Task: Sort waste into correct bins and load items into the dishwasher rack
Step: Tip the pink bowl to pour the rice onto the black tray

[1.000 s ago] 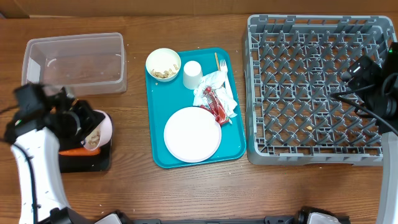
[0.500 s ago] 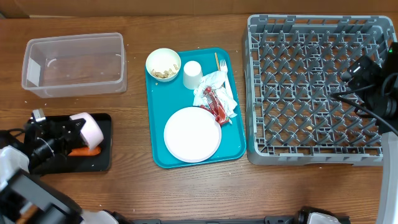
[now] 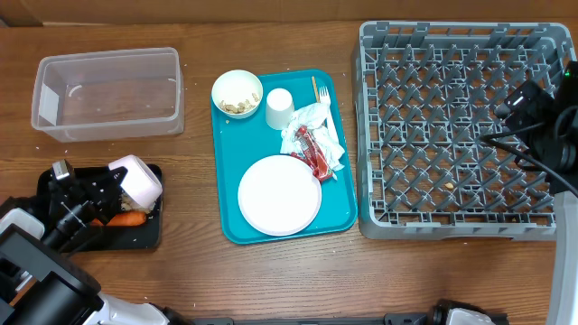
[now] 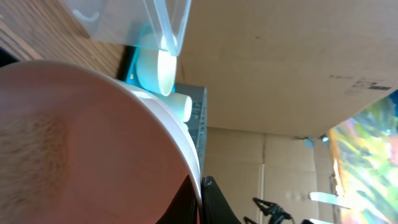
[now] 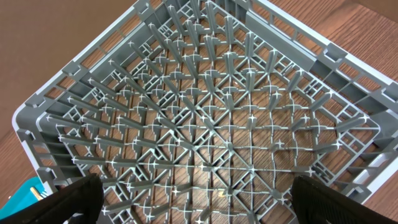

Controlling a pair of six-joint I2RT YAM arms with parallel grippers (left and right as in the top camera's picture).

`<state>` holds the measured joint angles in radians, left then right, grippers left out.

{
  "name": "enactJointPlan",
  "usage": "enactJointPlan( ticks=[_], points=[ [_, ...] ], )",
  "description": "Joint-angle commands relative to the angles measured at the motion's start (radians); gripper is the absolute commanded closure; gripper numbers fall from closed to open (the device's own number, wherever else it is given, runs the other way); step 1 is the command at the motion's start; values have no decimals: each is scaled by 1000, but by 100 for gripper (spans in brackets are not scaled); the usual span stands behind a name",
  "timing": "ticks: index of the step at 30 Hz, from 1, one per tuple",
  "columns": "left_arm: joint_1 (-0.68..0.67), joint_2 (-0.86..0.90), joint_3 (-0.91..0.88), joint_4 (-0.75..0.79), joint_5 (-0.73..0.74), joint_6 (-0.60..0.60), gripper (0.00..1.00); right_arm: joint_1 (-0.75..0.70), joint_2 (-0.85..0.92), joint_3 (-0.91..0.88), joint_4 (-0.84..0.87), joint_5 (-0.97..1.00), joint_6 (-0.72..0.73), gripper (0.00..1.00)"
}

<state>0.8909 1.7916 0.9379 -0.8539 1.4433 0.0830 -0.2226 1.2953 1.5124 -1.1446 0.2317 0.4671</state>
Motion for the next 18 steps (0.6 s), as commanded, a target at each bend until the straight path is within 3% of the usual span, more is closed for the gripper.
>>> enactJointPlan(
  ticks=[1,3,5,10,18],
  points=[
    [14,5,-6,-35,79,51,96,-2,-8,6,6,-2,2,0],
    [28,6,-6,-4,75,51,96,-2,-8,6,6,-2,2,0],
    [46,6,-6,4,75,-22,96,-2,-8,6,6,-2,2,0],
    [97,6,-6,-21,139,-25,96,-2,-8,6,6,-2,2,0],
    [106,5,-5,-124,138,124,96,-2,-8,6,6,-2,2,0]
  ],
)
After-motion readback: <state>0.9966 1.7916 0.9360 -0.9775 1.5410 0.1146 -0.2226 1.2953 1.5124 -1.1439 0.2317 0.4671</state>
